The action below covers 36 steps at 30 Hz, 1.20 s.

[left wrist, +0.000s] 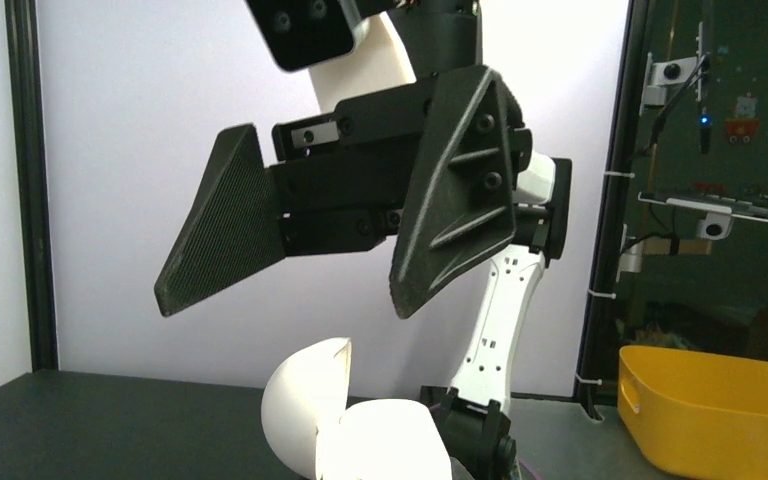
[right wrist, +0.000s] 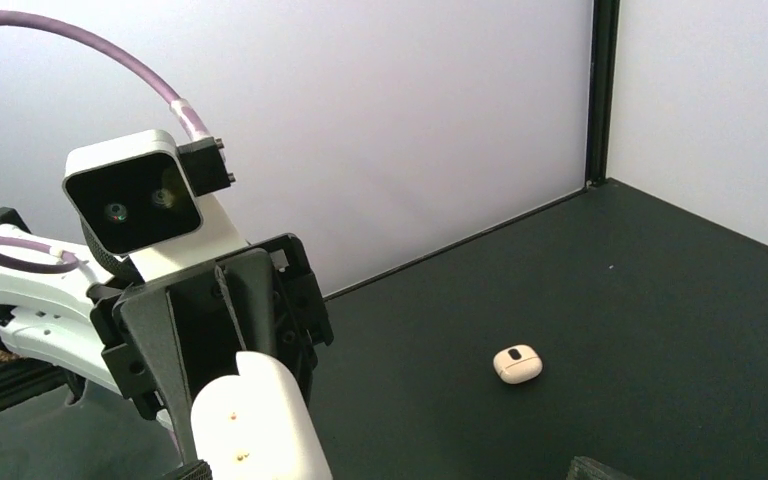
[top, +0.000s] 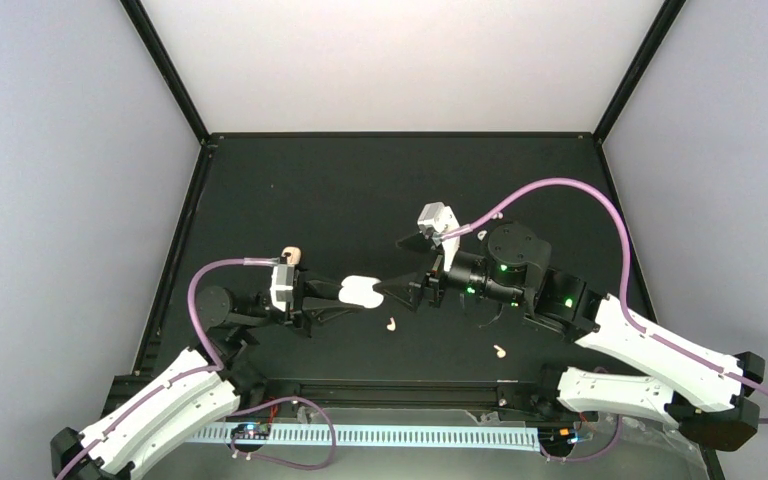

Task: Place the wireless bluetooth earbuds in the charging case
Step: Open the charging case.

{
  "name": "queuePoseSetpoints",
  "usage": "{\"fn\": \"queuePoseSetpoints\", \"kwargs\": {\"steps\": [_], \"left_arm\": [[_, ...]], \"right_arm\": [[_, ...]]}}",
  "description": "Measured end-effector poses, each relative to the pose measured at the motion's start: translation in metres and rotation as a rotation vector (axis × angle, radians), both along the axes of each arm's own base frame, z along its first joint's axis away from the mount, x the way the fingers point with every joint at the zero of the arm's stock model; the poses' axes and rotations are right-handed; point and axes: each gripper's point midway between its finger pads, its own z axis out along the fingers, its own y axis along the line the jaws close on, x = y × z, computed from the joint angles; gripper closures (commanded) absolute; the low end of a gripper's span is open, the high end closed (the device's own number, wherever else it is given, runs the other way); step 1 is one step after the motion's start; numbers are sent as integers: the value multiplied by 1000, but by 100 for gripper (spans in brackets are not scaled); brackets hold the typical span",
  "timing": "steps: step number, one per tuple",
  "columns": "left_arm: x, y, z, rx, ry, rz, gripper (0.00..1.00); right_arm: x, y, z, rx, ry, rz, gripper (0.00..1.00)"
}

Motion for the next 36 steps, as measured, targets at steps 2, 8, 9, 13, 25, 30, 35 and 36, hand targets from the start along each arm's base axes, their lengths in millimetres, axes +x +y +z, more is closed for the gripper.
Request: {"fn": "queuePoseSetpoints", "kwargs": {"steps": [2, 8, 9, 13, 25, 30, 35, 36], "left_arm": [[-3, 2, 3, -11, -13, -1, 98], [-6, 4, 6, -18, -22, -2, 98], [-6, 4, 5, -18, -21, -2, 99], [-6, 4, 5, -17, -23, -6, 98], [-10, 4, 4, -8, -28, -26, 98], [-11, 4, 3, -6, -27, -28, 98], [-11, 4, 1, 2, -27, -25, 98], [-12, 5, 1, 3, -29, -24, 98]], "right_arm": [[0, 0, -1, 1, 8, 3, 7], [-4, 5, -3, -2, 25, 30, 7], [-4, 6, -4, -3, 29, 35, 7], [-3, 8, -8, -11, 40, 35, 7], [6, 8, -14, -25, 55, -15, 7], [8, 7, -15, -30, 60, -26, 7], [6, 5, -14, -27, 58, -22, 6], [5, 3, -12, -21, 54, -21, 6]]}}
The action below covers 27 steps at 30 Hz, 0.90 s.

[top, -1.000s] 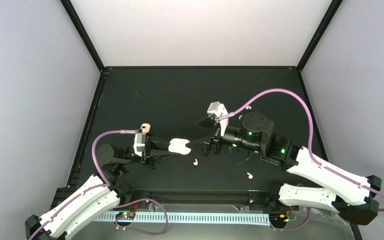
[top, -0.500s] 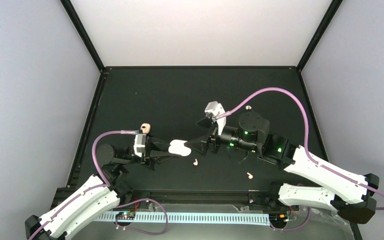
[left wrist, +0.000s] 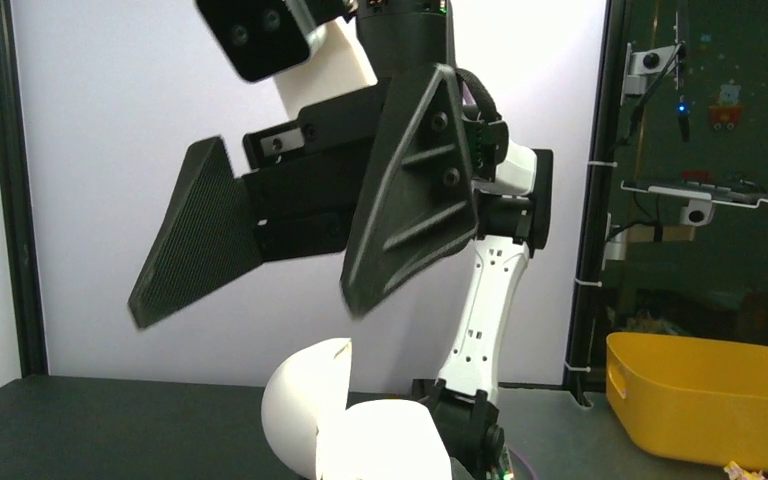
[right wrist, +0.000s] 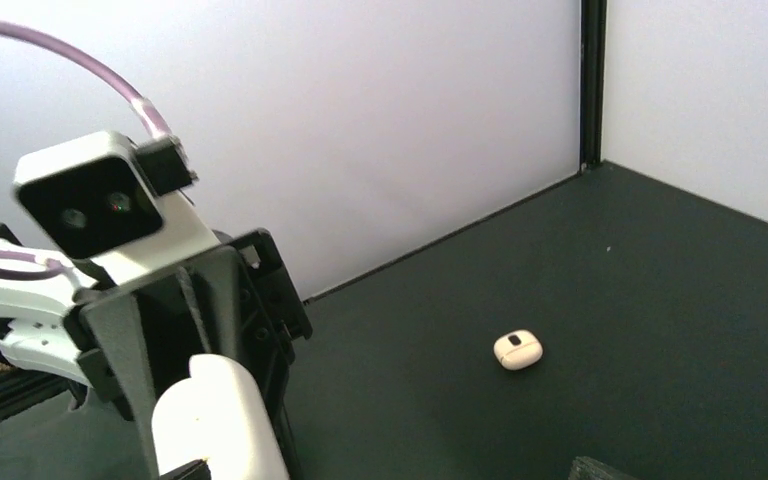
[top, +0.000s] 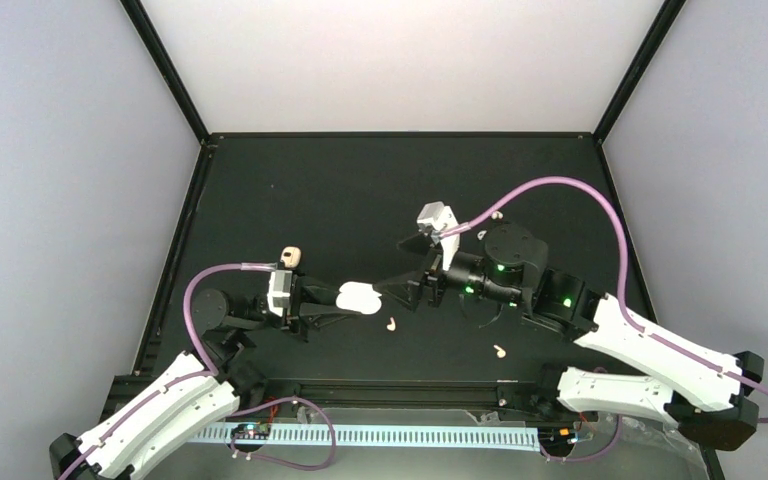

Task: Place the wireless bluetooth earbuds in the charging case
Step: Open the charging case, then move the earbud to the center of the board.

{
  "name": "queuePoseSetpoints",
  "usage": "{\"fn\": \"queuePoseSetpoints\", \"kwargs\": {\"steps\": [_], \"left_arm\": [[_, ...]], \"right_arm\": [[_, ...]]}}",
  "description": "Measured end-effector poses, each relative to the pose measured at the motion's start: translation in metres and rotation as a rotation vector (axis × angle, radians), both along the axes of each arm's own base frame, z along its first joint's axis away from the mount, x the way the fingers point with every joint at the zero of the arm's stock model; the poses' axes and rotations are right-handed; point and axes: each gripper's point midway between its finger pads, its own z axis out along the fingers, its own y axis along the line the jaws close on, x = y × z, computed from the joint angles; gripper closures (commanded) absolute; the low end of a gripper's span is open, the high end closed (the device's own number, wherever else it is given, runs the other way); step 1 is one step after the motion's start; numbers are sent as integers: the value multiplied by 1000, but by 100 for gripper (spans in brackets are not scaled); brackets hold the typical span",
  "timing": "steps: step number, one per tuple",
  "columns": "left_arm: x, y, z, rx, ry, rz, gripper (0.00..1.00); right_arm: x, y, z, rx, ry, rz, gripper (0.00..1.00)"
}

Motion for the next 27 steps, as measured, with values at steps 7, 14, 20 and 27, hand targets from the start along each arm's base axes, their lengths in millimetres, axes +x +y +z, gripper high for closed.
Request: {"fn": "queuePoseSetpoints", "kwargs": {"steps": [7, 14, 20, 27], "left_arm": [[1, 0, -3, 11, 1, 12, 98], [0, 2, -2, 30, -15, 27, 98], [-4, 5, 21, 43, -102, 51, 99], [-5, 6, 25, 43, -152, 68, 99]], "right_arm": [[-2, -26, 34, 86, -52, -58, 6], [85, -88, 7, 88, 35, -492, 9], [155, -189, -155, -38, 371, -944, 12], [173, -226, -243, -113, 566, -1141, 13]]}}
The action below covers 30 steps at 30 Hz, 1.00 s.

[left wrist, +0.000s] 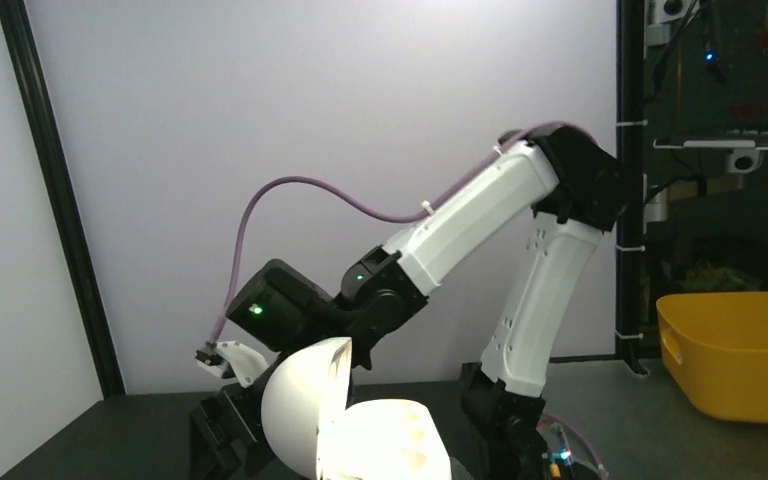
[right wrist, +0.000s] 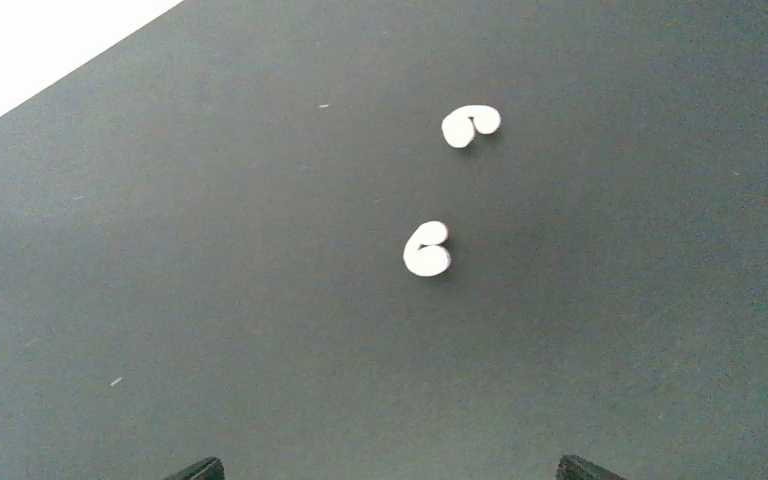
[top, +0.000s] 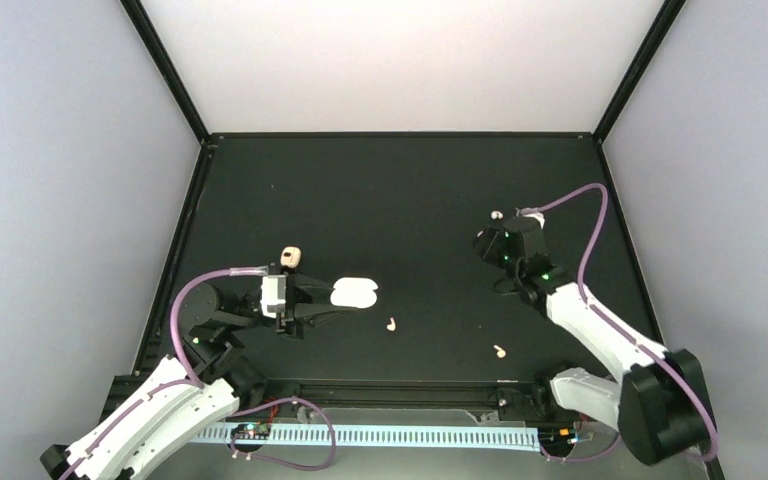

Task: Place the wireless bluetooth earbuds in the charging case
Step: Move the earbud to the center of the board.

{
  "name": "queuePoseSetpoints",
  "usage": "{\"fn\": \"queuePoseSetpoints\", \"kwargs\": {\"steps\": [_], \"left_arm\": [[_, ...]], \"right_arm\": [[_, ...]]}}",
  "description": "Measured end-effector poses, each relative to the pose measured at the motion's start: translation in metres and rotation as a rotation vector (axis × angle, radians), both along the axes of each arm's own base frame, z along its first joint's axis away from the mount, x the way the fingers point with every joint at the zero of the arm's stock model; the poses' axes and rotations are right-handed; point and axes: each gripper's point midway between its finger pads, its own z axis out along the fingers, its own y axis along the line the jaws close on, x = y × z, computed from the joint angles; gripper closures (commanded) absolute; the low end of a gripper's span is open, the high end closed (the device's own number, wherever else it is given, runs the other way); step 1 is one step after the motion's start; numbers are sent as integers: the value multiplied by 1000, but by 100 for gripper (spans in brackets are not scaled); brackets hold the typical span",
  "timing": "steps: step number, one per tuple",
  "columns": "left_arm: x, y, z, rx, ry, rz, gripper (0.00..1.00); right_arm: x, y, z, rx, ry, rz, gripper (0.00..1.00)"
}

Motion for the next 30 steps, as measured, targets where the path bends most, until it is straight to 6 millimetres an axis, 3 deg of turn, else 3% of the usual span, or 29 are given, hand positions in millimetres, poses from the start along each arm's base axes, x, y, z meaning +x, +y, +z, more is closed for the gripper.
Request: {"fn": "queuePoseSetpoints", "kwargs": {"steps": [6, 9, 12, 16, 22, 30], "left_arm": [[4, 1, -16, 9, 2, 35, 98], [5, 3, -16, 4, -10, 54, 98], [7, 5, -16, 5, -19, 73, 98], [8, 5, -19, 15, -23, 86, 98], [10, 4, -21, 25, -21, 91, 99], [12, 2, -24, 37, -16, 93, 99]], "right_arm": [[37, -34, -38, -11, 93, -159, 16], [65, -45, -39, -16, 108, -213, 16], [106, -46, -29, -13, 75, -240, 17], [138, -49, -34, 16, 76, -240, 17], [162, -62, -64, 22, 153, -243, 17], [191, -49, -65, 36, 163, -181, 17]]}}
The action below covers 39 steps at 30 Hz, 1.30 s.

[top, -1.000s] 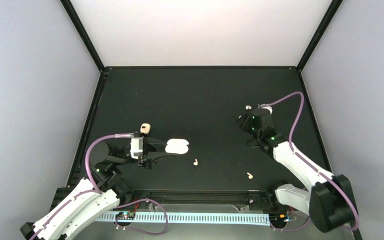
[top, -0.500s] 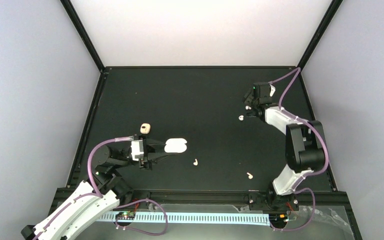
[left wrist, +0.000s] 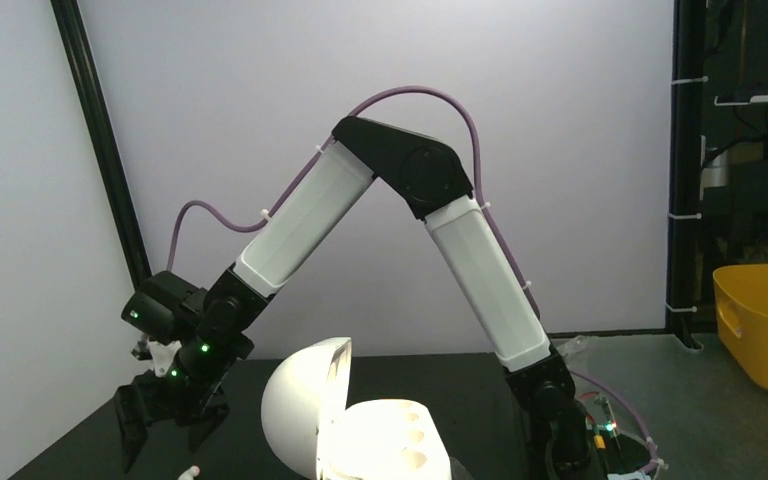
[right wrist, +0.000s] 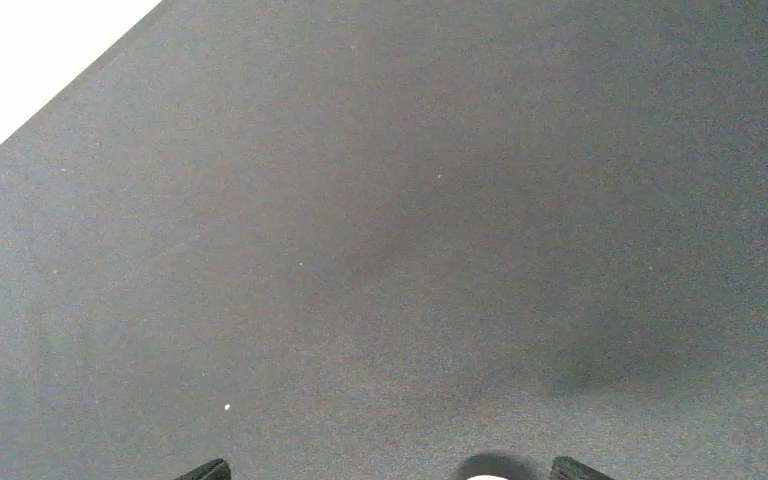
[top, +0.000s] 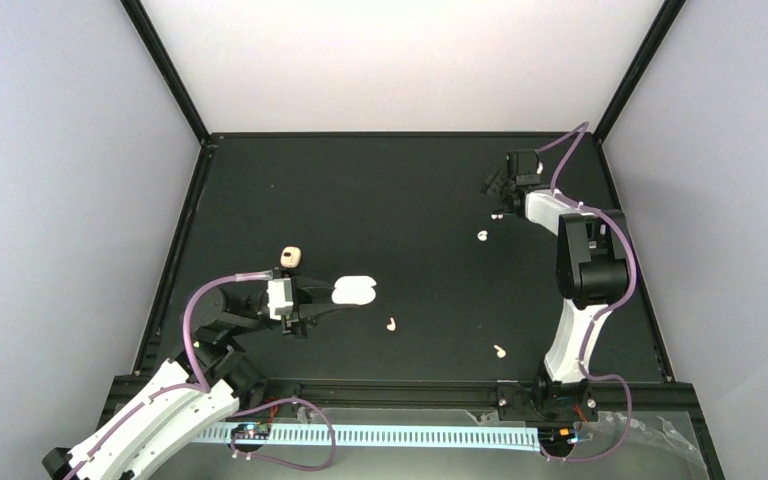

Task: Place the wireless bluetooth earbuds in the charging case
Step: Move the earbud to the center of the board.

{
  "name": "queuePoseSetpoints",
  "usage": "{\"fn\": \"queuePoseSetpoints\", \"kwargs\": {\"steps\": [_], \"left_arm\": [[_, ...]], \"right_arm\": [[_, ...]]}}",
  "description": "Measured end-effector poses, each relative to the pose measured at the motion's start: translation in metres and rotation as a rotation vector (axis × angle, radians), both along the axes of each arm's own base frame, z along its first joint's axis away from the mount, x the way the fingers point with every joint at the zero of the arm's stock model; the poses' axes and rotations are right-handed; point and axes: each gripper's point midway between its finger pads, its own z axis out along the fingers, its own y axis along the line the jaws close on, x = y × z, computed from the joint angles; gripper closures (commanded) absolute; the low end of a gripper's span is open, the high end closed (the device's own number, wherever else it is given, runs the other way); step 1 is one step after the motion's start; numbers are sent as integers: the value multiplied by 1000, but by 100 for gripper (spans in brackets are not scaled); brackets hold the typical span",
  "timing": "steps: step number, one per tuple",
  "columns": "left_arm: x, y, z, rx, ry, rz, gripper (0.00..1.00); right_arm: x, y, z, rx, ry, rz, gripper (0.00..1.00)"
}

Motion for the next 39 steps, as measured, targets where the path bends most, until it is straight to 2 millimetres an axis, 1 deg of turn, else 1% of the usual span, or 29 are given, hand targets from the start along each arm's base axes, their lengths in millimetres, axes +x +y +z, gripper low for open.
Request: {"fn": "queuePoseSetpoints", "kwargs": {"steps": [9, 17, 25, 30, 35, 37, 39], "left_arm": [[2, -2, -3, 10, 10, 1, 99], [2, -1, -3, 9, 8, 1, 98], [-2, 2, 1, -3, -7, 0, 99], [-4, 3, 3, -10, -15, 0, 98], [-5, 4, 4, -13, -19, -1, 98], [-5, 4, 4, -14, -19, -1, 99], [-5, 4, 4, -14, -19, -1, 98]], "right_arm": [[0, 8, -21, 25, 66, 32, 17], [0, 16, -21, 55, 98, 62, 20], [-10, 30, -26, 84, 136, 114, 22], [-30, 46, -28, 93, 161, 160, 23], [-52, 53, -22, 91, 179, 193, 23], [-55, 49, -14, 67, 170, 193, 25], [-53, 43, -3, 32, 146, 187, 28]]}}
